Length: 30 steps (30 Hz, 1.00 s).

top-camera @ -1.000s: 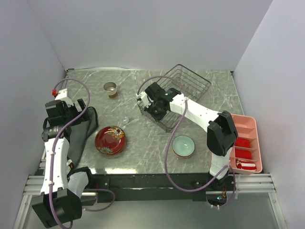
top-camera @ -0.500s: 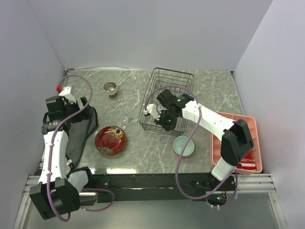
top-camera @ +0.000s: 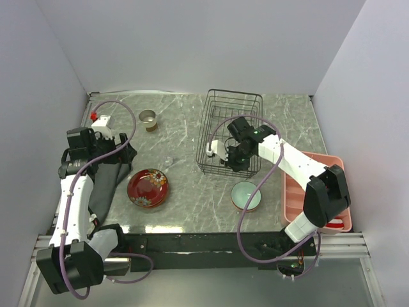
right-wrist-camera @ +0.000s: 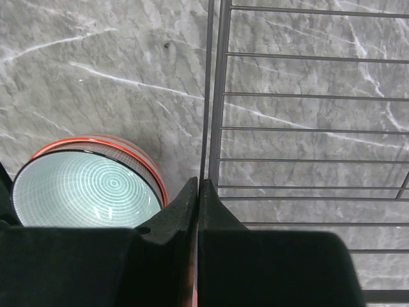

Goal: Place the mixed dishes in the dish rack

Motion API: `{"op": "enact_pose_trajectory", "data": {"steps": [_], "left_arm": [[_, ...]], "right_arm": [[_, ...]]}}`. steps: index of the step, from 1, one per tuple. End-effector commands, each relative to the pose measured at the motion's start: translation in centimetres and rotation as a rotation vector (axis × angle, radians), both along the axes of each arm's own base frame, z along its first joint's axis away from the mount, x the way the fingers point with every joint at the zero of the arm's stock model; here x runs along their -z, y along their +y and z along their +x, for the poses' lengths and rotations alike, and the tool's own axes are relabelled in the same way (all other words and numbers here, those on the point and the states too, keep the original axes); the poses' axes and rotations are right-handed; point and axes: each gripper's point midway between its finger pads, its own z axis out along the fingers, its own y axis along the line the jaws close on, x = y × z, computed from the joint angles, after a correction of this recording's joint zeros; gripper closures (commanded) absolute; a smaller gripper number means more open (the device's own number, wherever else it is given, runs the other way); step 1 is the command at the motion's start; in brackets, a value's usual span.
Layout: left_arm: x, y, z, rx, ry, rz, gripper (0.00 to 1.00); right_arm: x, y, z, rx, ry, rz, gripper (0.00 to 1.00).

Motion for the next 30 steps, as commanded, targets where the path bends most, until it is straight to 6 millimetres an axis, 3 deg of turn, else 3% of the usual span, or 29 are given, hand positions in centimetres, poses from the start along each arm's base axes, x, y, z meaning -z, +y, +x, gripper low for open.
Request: {"op": "enact_pose_trajectory", "data": {"steps": [1,6,10,16,21,26,30], "left_arm": [[-1.6,-0.5,0.0,0.057,-0.034,0.023,0.01],[-2.2,-2.5,-0.7,0.160,-0.052,-0.022,0.01],[-1.7,-2.6,-0.7,0.158,-0.043,-0.031,0.01],[-1.0,-2.6,-0.6,0.152,-0.032,-0.027,0.01],[-1.0,-2.8,0.1,0.148,-0.030,-0.050,0.00],[-1.2,-2.6,0.2,0.145,-0.030,-0.035,0.01],[-1.0,-2.6,-0.2,0.155,-0.032,-0.023,0.00]], "right_arm": [[2.4,-0.6,-1.5,-0.156,0.051,-0.103,1.00],[2.9,-0.5,-4.1,-0.223,0.071,-0.115,1.00],[3.0,-0.6,-5.0,-0.269,0.069,-0.123,1.00],[2.0,0.4,-3.9,-0.232,0.031,-0.094,1.00],[2.2,2.9,-1.8,-0.085,0.099,-0.078,1.00],[1.1,5.8,-0.9,-0.001,0.163,-0.003,1.00],[1.6,5.7,-1.1,-0.002,0.161,-0.017,1.00]]}}
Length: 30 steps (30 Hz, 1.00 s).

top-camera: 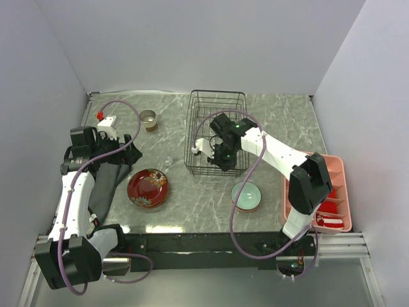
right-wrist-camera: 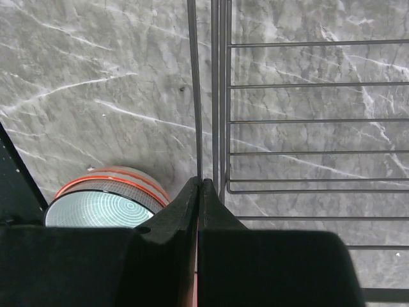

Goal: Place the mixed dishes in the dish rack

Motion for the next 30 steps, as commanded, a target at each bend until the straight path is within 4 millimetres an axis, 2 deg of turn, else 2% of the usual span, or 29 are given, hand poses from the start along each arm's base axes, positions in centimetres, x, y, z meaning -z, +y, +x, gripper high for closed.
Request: {"op": "enact_pose_trajectory", "data": {"steps": [1,3,4,6,7,11,13,15,17,18,19,20,21,22,23,24,25,26,27,28,30], "left_arm": [[-1.5,-0.3,0.2,0.036,-0.068,0.022,0.01],[-1.8,-0.2,0.2,0.042,-0.084,0.033,0.01],[-2.0,-0.2,0.3,0.047,-0.093,0.038,0.01],[-2.9,-0.1,0.5,0.057,-0.116,0.057,0.01],[-3.1,0.0,0.6,0.058,-0.118,0.066,0.00],[-4.8,0.6,1.6,0.053,-0.165,0.128,0.00],[-5.9,0.9,2.4,0.046,-0.196,0.169,0.00],[-6.2,0.6,3.4,0.057,-0.209,0.205,0.01],[-5.4,0.1,4.2,0.081,-0.176,0.236,0.01],[-4.9,-1.3,4.1,0.131,-0.160,0.251,0.01],[-4.4,-1.4,4.2,0.142,-0.144,0.265,0.02],[-3.7,-2.6,4.5,0.188,-0.123,0.286,0.06],[-2.7,-4.4,3.7,0.295,-0.103,0.334,0.11],[-1.9,-5.3,3.3,0.356,-0.083,0.361,0.24],[-0.8,-6.1,3.2,0.418,-0.050,0.383,0.30],[-0.1,-7.4,2.4,0.525,-0.051,0.405,0.33],[0.4,-7.7,2.1,0.563,-0.051,0.413,0.36],[1.2,-8.1,1.7,0.603,-0.055,0.409,0.37],[1.5,-8.5,1.5,0.676,-0.107,0.424,0.39],[1.6,-8.8,1.8,0.706,-0.154,0.437,0.39],[3.0,-8.9,1.7,0.765,-0.172,0.493,0.40]], "right_arm": [[2.0,0.9,-1.3,0.029,0.078,0.001,1.00],[1.7,0.5,-1.3,0.032,0.063,0.000,0.93],[1.1,0.6,-1.4,0.029,0.058,0.005,0.79],[-0.7,0.7,-1.2,0.034,0.033,0.029,0.63],[-2.1,0.8,-1.2,0.037,0.025,0.043,0.52],[-7.7,1.6,-1.6,0.078,-0.027,0.165,0.36],[-9.7,1.7,-1.2,0.117,-0.067,0.230,0.31],[-10.6,1.6,-0.8,0.187,-0.079,0.276,0.30],[-11.3,1.7,0.2,0.287,-0.109,0.328,0.29],[-11.3,1.5,0.6,0.324,-0.113,0.335,0.29],[-11.4,1.1,1.5,0.399,-0.116,0.347,0.29],[-11.6,0.8,1.9,0.429,-0.118,0.356,0.29],[-11.8,0.5,2.3,0.458,-0.123,0.367,0.29],[-12.7,-0.5,3.8,0.537,-0.160,0.393,0.29],[-13.3,-1.0,4.5,0.579,-0.172,0.413,0.29],[-14.0,-1.8,5.4,0.628,-0.182,0.437,0.30],[-15.5,-2.1,6.5,0.689,-0.185,0.484,0.30],[-16.1,-3.8,7.9,0.758,-0.195,0.501,0.30],[-17.5,-4.3,8.9,0.785,-0.220,0.527,0.31],[-17.4,-4.8,9.7,0.800,-0.223,0.521,0.31],[-17.6,-5.7,10.6,0.793,-0.233,0.514,0.33]]}}
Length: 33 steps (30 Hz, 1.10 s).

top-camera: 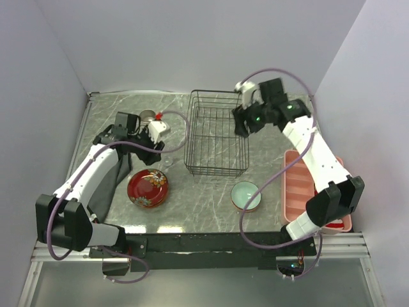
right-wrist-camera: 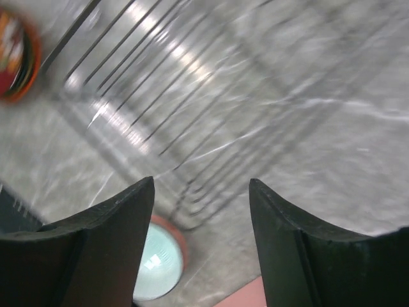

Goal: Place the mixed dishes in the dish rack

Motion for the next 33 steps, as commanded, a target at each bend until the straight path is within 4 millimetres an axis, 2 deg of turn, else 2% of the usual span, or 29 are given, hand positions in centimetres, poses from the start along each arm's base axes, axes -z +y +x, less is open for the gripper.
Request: {"op": "enact_pose_trajectory", "data": {"steps": [1,5,8,14,18,29,33], "left_arm": [[0.9,-0.3,-0.4,0.217,-0.103,0.087,0.41],[2.4,-0.8,1.0,0.240,-0.018,0.106,0.47],[3.0,-1.4,2.0,0.245,-0.032,0.102,0.47],[4.6,-3.4,1.7,0.289,-0.006,0.121,0.50],[5.5,-4.1,1.5,0.312,0.006,0.146,0.61],[7.0,-4.1,2.5,0.272,0.035,0.184,0.74],[6.9,-4.0,2.7,0.250,0.033,0.188,0.87]], "right_arm": [[-3.9,-1.1,3.6,0.086,-0.104,0.067,0.34],[-3.7,-1.1,4.2,0.090,-0.098,0.070,0.34],[-3.3,-0.9,3.9,0.086,-0.080,0.083,0.35],[-3.1,-0.9,4.2,0.084,-0.070,0.088,0.35],[-2.7,-1.1,4.7,0.097,-0.060,0.091,0.35],[-2.5,-1.2,4.4,0.097,-0.053,0.099,0.35],[-2.4,-1.2,4.2,0.098,-0.050,0.098,0.35]]}}
